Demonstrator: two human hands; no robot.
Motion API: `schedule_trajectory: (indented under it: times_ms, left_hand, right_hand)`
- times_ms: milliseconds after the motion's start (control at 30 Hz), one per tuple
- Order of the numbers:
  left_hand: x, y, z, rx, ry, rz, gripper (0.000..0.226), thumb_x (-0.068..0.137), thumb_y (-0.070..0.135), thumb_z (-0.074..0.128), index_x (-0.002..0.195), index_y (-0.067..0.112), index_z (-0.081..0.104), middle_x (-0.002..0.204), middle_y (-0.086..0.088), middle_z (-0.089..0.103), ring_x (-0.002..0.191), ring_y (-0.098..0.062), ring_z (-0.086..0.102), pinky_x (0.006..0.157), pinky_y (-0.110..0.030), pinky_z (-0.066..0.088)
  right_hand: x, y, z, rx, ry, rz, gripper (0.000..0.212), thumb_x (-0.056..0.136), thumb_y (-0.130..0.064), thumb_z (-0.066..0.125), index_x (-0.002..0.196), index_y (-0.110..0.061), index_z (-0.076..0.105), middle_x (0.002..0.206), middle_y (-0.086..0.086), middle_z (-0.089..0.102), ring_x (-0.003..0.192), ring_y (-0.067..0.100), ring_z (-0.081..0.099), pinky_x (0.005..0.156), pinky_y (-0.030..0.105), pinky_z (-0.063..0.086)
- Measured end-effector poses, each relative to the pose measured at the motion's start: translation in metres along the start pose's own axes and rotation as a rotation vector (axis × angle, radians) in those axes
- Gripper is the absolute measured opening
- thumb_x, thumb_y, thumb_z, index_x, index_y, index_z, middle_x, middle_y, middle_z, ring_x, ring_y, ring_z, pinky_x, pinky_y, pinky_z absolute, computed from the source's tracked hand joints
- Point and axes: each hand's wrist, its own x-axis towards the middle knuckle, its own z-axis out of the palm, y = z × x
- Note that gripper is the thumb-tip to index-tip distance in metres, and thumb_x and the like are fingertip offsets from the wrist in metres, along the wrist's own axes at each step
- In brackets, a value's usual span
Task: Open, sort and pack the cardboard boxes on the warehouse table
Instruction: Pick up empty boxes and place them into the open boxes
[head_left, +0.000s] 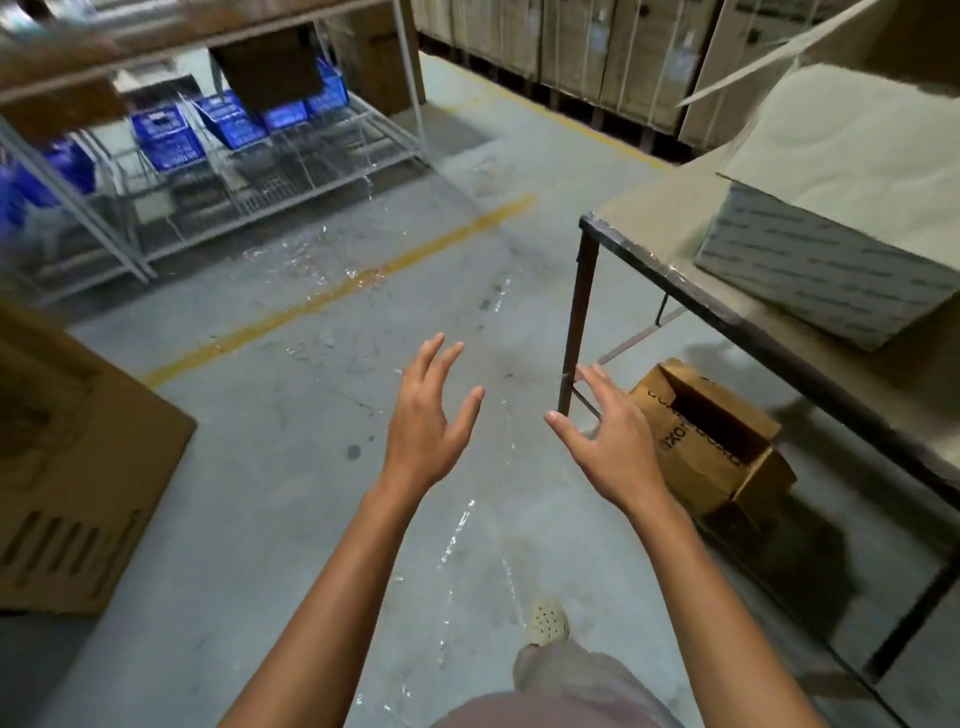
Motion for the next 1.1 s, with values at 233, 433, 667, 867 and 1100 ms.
schedule_trajectory:
  times_ms: [233, 433, 667, 867, 1100]
  left_hand:
    - [0.123, -0.028, 0.005, 0.037, 0.066, -0.014, 0.053, 0.093, 0.038, 0.059, 0.141, 0.015, 0.052, 0.152, -0.005, 0.042, 0.142, -0.022, 0.039, 0.113, -0.032, 0.035]
    - [0.220, -0.067, 0.028, 0.013, 0.106, -0.031, 0.053, 0.093, 0.035, 0.060, 0.139, 0.012, 0.053, 0.151, -0.008, 0.044, 0.140, -0.024, 0.041, 0.114, -0.036, 0.035]
    - [0.376, -0.151, 0.061, -0.022, 0.042, 0.060, 0.054, 0.093, 0.043, 0.054, 0.137, 0.012, 0.055, 0.149, -0.008, 0.047, 0.140, -0.024, 0.041, 0.115, -0.026, 0.029]
    - [0.533, -0.191, 0.075, -0.048, -0.056, 0.182, 0.051, 0.094, 0.040, 0.056, 0.137, 0.012, 0.056, 0.147, -0.008, 0.048, 0.138, -0.025, 0.043, 0.115, -0.014, 0.021]
    - [0.678, -0.202, 0.126, -0.112, -0.137, 0.289, 0.053, 0.094, 0.043, 0.054, 0.137, 0.012, 0.055, 0.147, -0.009, 0.048, 0.139, -0.024, 0.042, 0.116, -0.026, 0.029]
  right_hand:
    - [0.142, -0.026, -0.003, -0.037, -0.040, -0.130, 0.069, 0.091, -0.052, 0.064, 0.150, -0.025, 0.041, 0.162, -0.004, 0.030, 0.145, 0.019, 0.034, 0.113, 0.038, 0.034]
    - [0.251, -0.035, 0.013, -0.037, -0.018, -0.154, 0.066, 0.091, -0.048, 0.066, 0.149, -0.025, 0.044, 0.161, -0.002, 0.033, 0.143, 0.020, 0.036, 0.111, 0.036, 0.033]
    - [0.405, -0.038, 0.048, 0.014, 0.125, -0.147, 0.068, 0.086, -0.054, 0.060, 0.145, -0.023, 0.050, 0.153, 0.000, 0.046, 0.131, 0.022, 0.049, 0.101, 0.047, 0.049]
    - [0.537, -0.058, 0.057, 0.041, 0.282, -0.079, 0.072, 0.084, -0.060, 0.057, 0.143, -0.020, 0.053, 0.150, -0.001, 0.050, 0.126, 0.023, 0.052, 0.098, 0.048, 0.050]
    - [0.651, -0.042, 0.043, 0.020, 0.405, 0.010, 0.051, 0.090, -0.038, 0.069, 0.136, -0.019, 0.060, 0.150, 0.002, 0.050, 0.127, 0.023, 0.052, 0.098, 0.049, 0.050]
